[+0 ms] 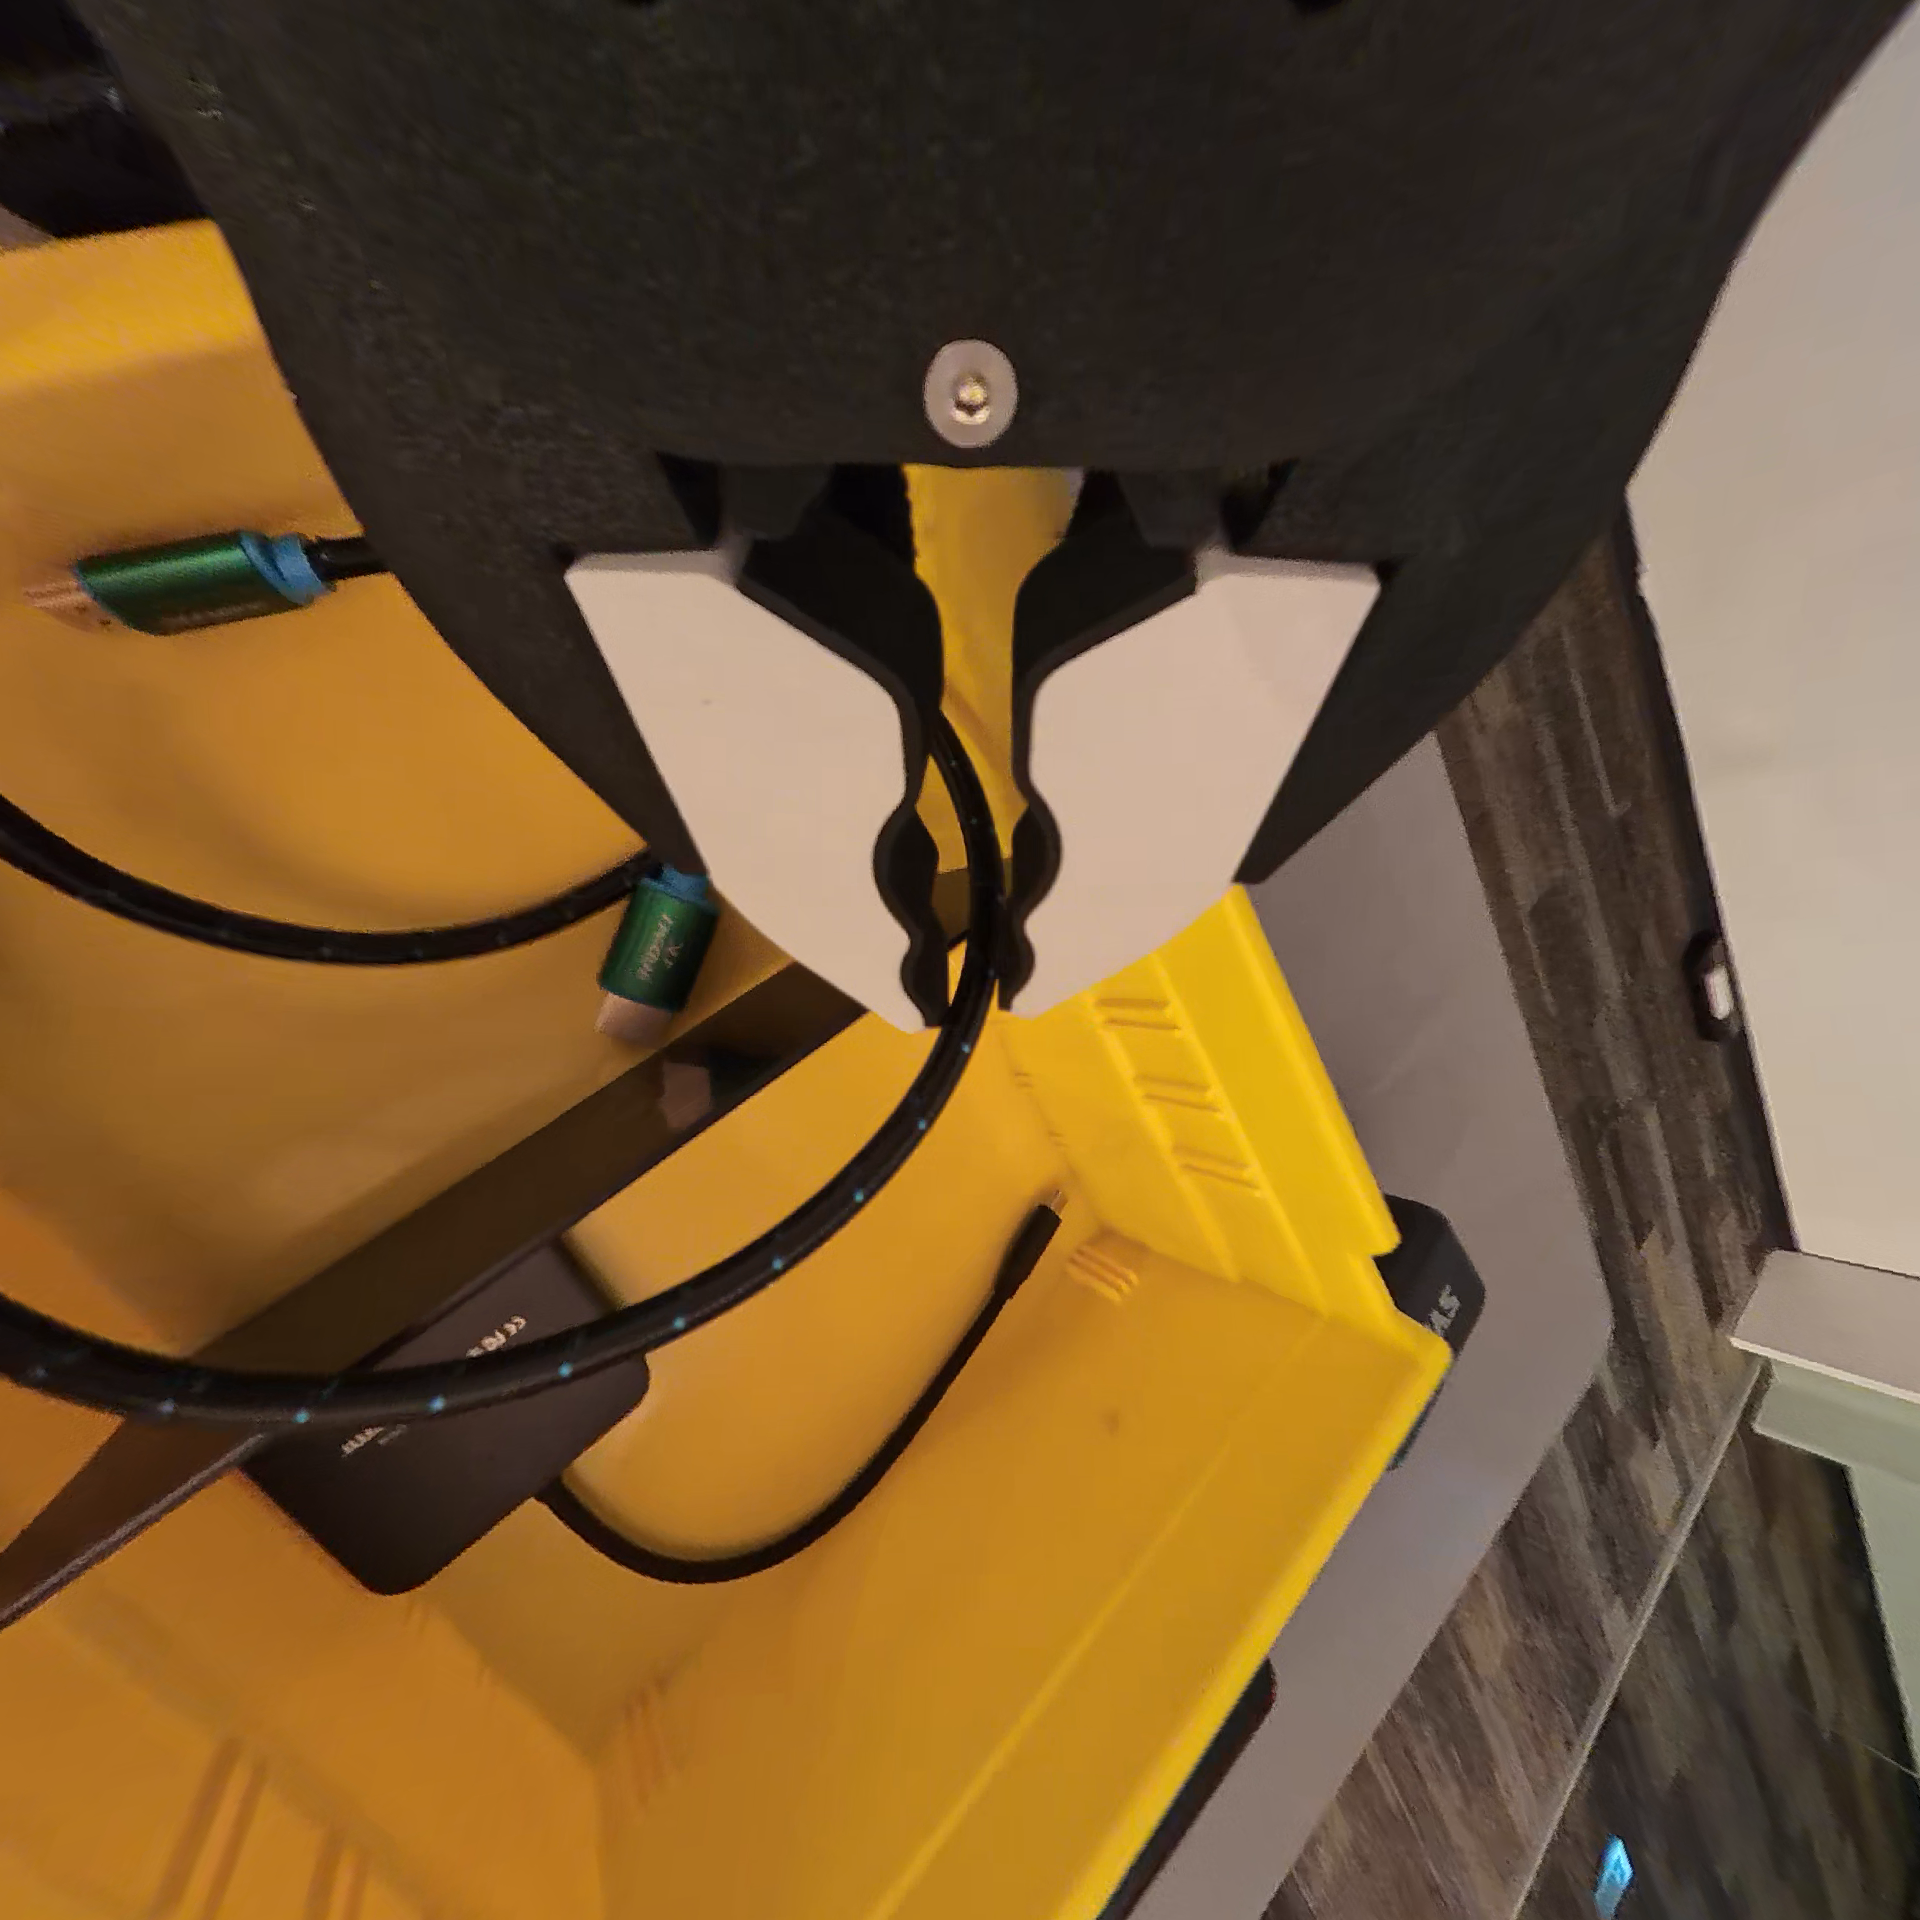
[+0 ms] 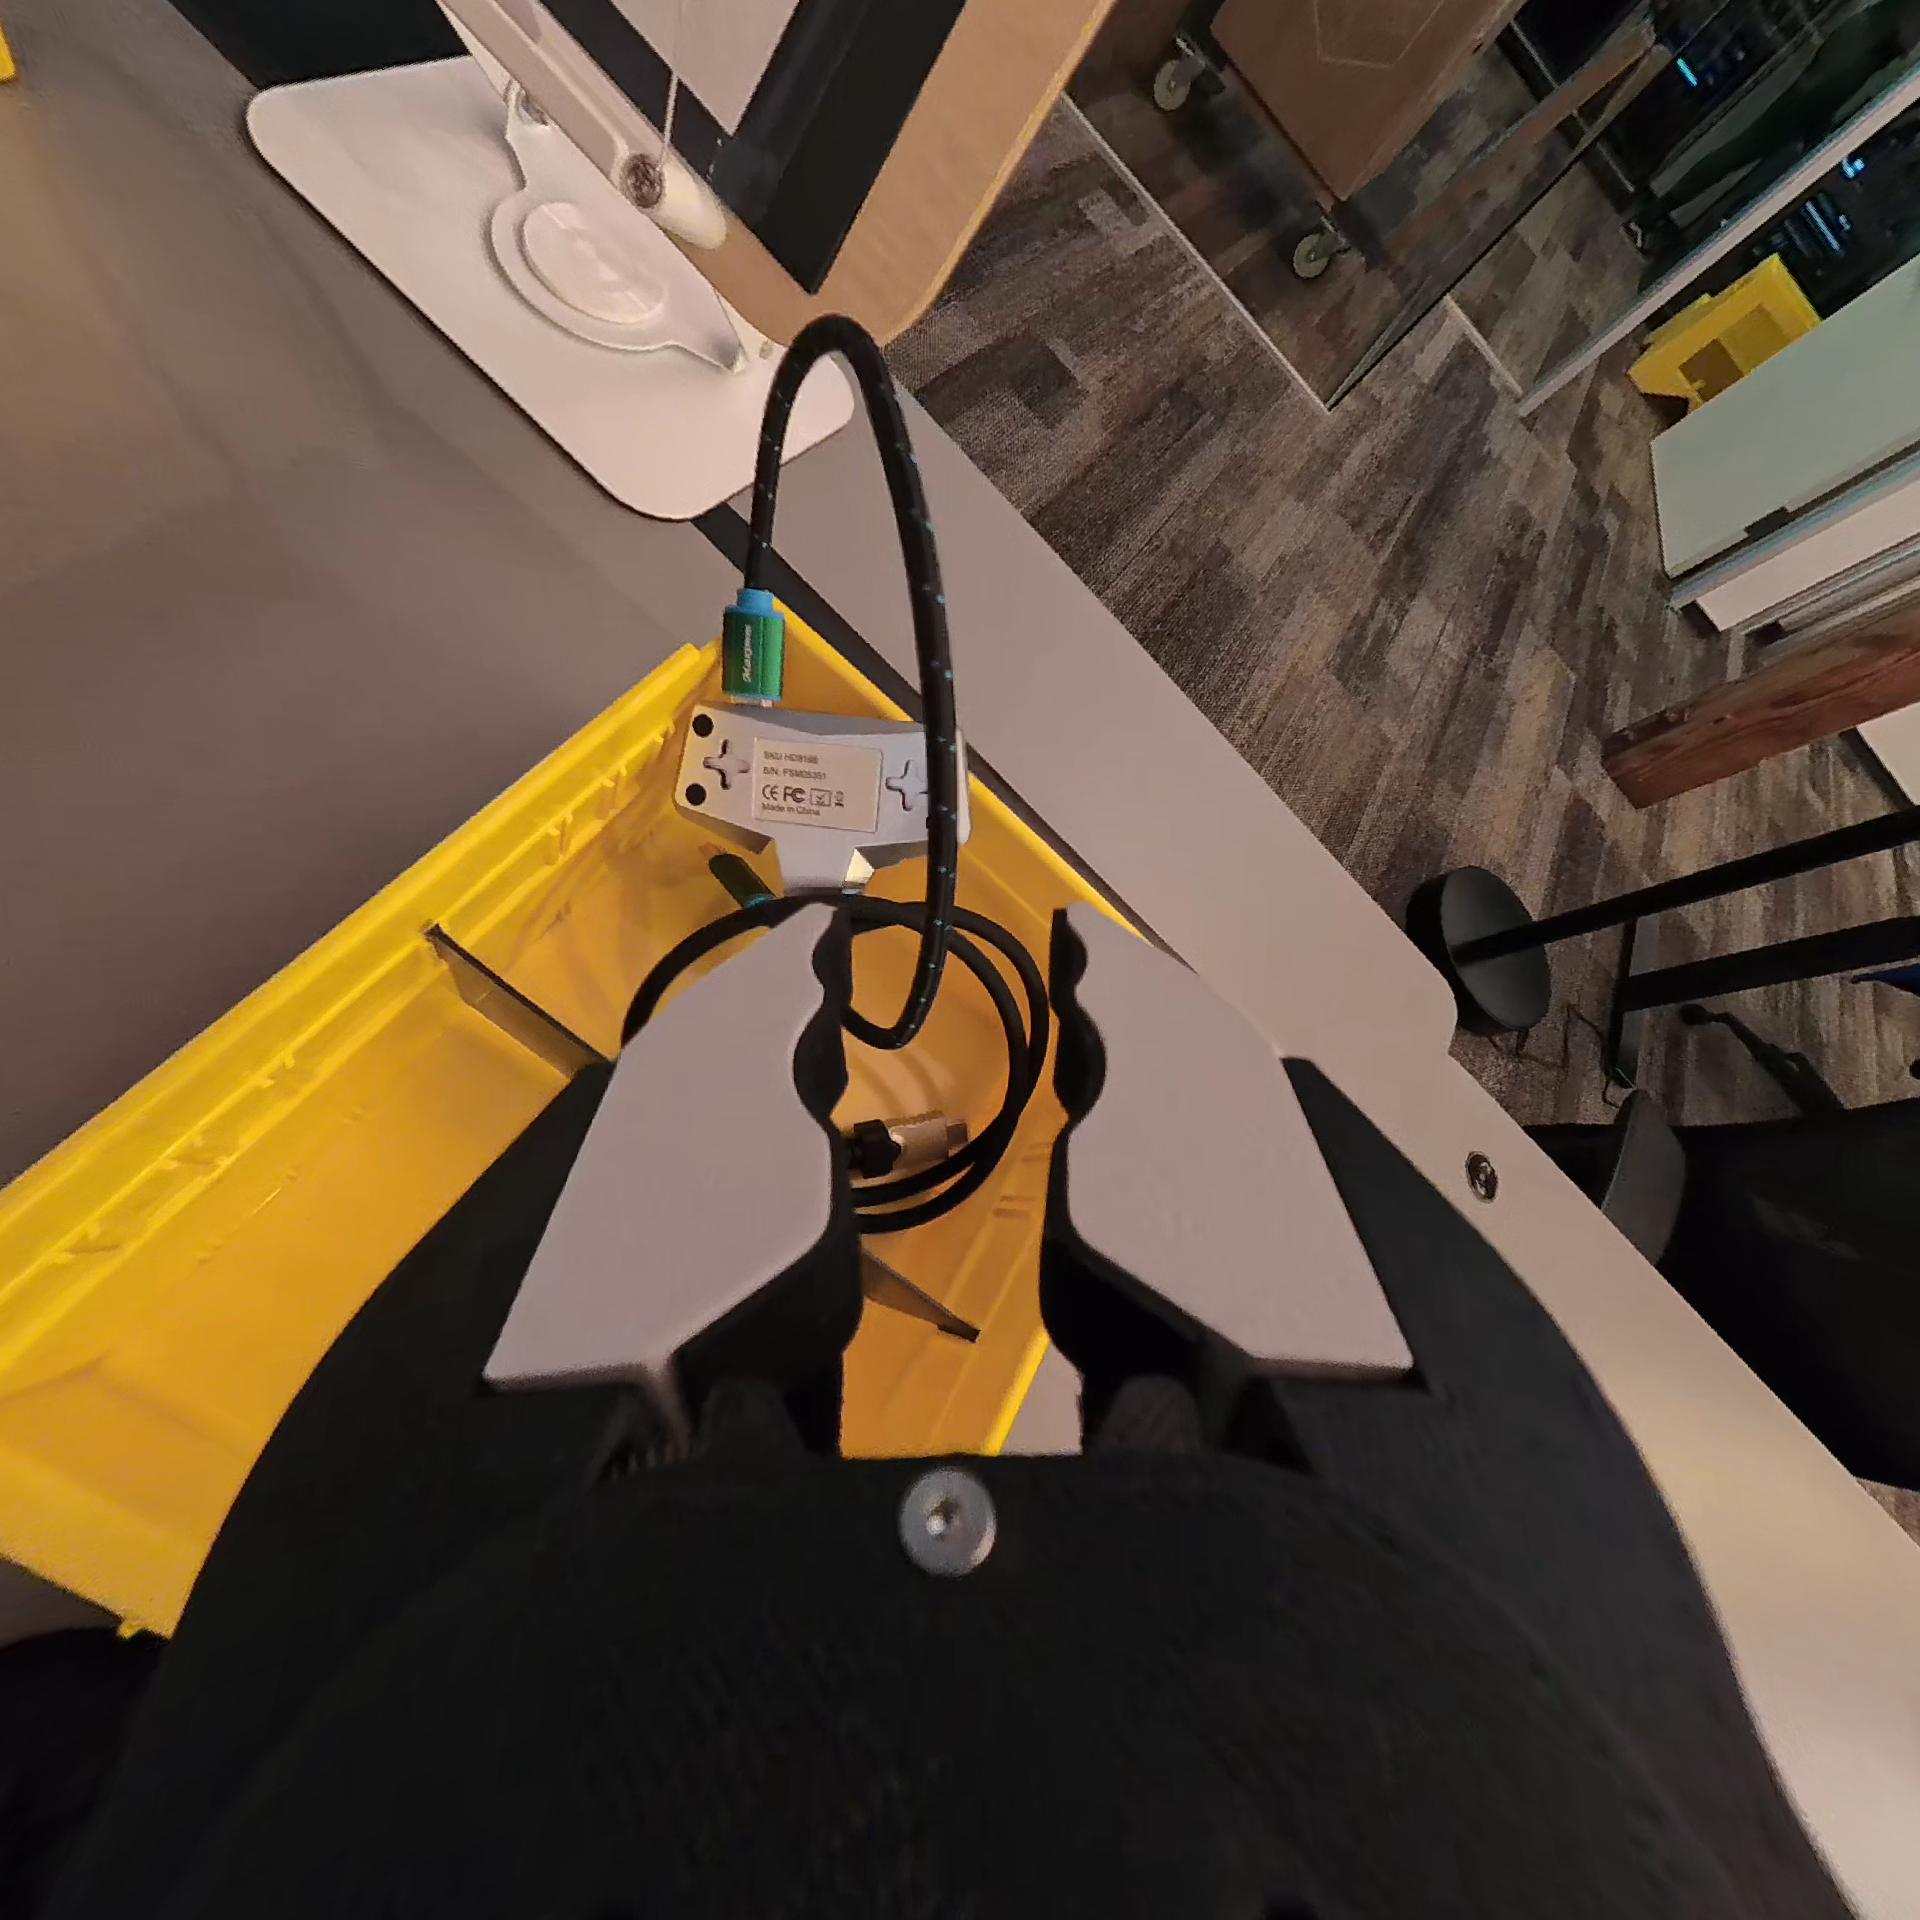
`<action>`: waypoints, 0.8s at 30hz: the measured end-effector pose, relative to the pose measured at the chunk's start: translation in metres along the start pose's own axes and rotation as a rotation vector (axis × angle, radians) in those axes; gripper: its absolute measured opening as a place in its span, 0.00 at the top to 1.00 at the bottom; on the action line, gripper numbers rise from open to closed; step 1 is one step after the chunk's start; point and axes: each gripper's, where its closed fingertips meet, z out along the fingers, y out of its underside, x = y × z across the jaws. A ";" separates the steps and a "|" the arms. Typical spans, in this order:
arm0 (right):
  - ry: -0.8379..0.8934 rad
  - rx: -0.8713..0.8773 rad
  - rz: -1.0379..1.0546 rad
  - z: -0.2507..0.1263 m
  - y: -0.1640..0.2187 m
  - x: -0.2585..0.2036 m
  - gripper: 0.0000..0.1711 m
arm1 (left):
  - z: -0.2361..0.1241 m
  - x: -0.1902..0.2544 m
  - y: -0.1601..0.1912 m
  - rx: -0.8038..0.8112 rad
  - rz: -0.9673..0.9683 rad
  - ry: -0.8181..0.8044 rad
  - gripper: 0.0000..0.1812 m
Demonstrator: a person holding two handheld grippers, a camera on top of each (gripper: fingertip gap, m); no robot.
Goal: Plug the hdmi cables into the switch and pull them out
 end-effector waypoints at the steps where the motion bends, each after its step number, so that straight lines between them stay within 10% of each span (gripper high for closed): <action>1: 0.001 0.001 0.008 0.000 0.001 0.002 0.79 | 0.001 -0.001 -0.001 0.002 0.015 -0.008 0.95; 10: 0.006 0.002 0.022 -0.002 0.005 0.007 0.80 | -0.032 -0.023 -0.011 0.023 0.046 -0.144 0.96; 24: 0.027 -0.006 0.010 -0.006 0.005 0.010 0.80 | -0.241 -0.019 -0.090 0.545 0.052 -0.486 0.95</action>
